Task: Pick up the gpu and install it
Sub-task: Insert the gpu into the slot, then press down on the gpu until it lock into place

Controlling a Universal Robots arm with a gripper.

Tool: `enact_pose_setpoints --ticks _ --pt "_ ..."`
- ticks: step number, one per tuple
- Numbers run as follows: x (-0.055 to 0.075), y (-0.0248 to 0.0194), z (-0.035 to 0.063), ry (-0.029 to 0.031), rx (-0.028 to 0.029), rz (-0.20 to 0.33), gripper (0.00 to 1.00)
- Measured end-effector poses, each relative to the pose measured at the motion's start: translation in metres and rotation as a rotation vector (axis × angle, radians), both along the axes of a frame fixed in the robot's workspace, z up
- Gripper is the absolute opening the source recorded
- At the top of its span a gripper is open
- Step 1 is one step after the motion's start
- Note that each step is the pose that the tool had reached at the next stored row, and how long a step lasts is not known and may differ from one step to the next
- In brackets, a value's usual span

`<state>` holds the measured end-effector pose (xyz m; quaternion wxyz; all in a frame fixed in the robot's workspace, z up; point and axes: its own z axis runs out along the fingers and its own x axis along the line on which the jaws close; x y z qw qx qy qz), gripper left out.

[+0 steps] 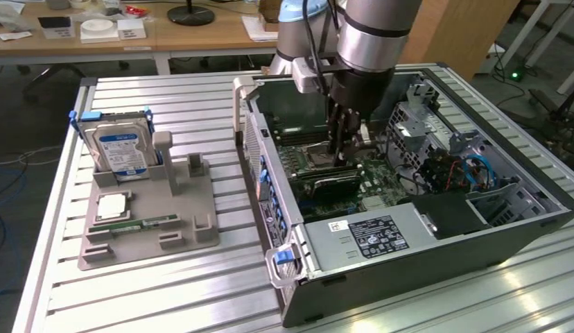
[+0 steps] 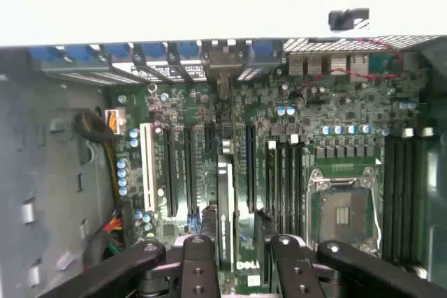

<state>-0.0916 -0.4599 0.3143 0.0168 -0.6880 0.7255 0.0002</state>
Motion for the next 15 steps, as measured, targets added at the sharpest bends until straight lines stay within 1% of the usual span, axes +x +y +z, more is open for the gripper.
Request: enact_pose_setpoints --ticks 2,3,15 --pt "0.0000 0.0000 -0.0002 -0.0003 0.0004 0.000 0.34" --pt "0.0000 0.0000 0.0000 -0.0001 0.0000 0.000 0.11" --pt "0.0000 0.0000 0.0000 -0.0002 0.0001 0.000 0.11"
